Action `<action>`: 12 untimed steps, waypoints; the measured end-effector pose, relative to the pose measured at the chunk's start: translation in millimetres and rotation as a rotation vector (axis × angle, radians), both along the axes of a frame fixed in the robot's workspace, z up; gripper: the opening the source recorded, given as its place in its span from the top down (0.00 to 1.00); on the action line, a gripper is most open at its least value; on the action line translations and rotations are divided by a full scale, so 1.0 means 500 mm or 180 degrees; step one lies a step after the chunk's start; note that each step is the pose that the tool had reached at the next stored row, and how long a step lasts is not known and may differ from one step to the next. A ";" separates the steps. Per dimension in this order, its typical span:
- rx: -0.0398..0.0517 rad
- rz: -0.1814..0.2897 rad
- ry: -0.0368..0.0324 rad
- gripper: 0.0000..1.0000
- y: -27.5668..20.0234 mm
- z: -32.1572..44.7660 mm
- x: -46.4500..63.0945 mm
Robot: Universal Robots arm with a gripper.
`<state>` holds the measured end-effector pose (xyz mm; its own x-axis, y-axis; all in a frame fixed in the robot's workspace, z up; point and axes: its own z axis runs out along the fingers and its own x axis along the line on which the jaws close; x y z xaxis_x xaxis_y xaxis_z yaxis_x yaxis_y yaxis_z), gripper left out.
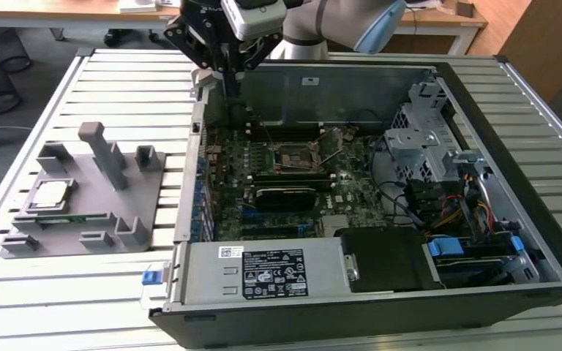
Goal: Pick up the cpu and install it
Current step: 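Reach for the cpu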
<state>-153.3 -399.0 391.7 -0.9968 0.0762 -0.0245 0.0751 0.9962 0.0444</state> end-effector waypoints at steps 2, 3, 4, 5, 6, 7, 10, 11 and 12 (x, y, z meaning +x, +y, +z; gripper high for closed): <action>0.0000 0.0000 0.0000 0.89 0.0000 0.000 -0.002; 0.0000 0.0000 0.0000 0.89 0.0000 0.000 -0.004; 0.0000 0.0000 0.0000 0.89 0.0000 0.000 -0.005; 0.0000 0.0000 0.0000 0.89 0.0000 0.000 -0.006; 0.0000 0.0000 0.0000 0.89 0.0001 -0.001 -0.007; 0.0000 0.0000 0.0000 0.89 0.0000 -0.001 -0.009; 0.0000 0.0000 0.0000 0.89 0.0000 -0.001 -0.013; 0.0000 0.0000 0.0000 0.89 0.0000 -0.001 -0.014; 0.0000 0.0000 0.0000 0.89 0.0000 -0.001 -0.016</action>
<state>-161.4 -399.0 391.2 -0.9968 0.0762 -0.0244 0.0751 0.9962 0.0443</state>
